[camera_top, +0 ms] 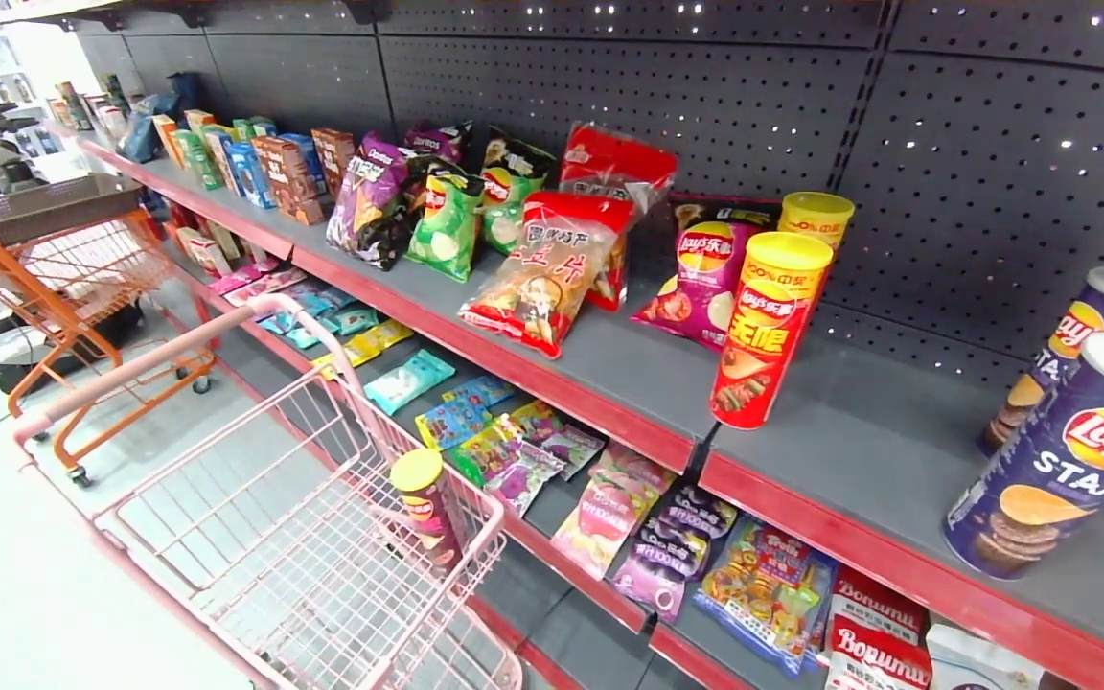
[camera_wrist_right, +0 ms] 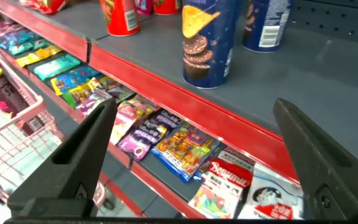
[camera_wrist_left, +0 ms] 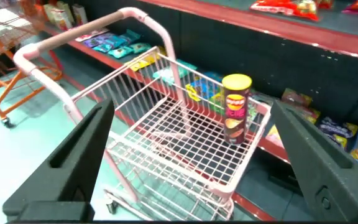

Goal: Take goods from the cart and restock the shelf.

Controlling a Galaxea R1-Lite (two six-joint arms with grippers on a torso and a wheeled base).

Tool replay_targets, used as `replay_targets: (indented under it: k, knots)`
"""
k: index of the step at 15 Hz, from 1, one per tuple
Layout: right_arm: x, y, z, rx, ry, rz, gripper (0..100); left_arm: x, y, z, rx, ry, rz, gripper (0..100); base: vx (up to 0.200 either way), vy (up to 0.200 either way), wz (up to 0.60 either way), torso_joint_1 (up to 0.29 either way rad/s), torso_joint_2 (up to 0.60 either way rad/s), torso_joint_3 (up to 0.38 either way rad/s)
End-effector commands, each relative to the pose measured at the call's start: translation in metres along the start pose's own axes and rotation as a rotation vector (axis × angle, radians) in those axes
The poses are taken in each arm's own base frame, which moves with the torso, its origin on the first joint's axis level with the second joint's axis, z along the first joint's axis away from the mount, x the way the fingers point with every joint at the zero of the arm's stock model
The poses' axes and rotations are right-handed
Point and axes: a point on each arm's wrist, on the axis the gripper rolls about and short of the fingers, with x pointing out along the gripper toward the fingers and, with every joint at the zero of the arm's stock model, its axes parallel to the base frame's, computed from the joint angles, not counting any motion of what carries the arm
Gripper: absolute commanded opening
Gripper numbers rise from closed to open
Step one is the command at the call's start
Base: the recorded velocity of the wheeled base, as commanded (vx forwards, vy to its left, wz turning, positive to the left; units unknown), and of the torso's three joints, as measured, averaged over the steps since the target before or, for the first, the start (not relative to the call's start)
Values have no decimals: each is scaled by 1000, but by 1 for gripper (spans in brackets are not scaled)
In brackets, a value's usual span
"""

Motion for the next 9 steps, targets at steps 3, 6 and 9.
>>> replay_targets:
  k: [3, 6, 9]
  knots:
    - [0, 0, 0, 0, -1, 0, 100, 0, 0, 0, -1, 1, -1, 100, 0, 0, 0, -131, 338, 185]
    - [0, 0, 0, -2, -1, 0, 100, 0, 0, 0, -1, 1, -1, 100, 0, 0, 0, -144, 347, 204]
    - [0, 0, 0, -3, -1, 0, 100, 0, 0, 0, 2, 1, -3, 100, 0, 0, 0, -149, 365, 214]
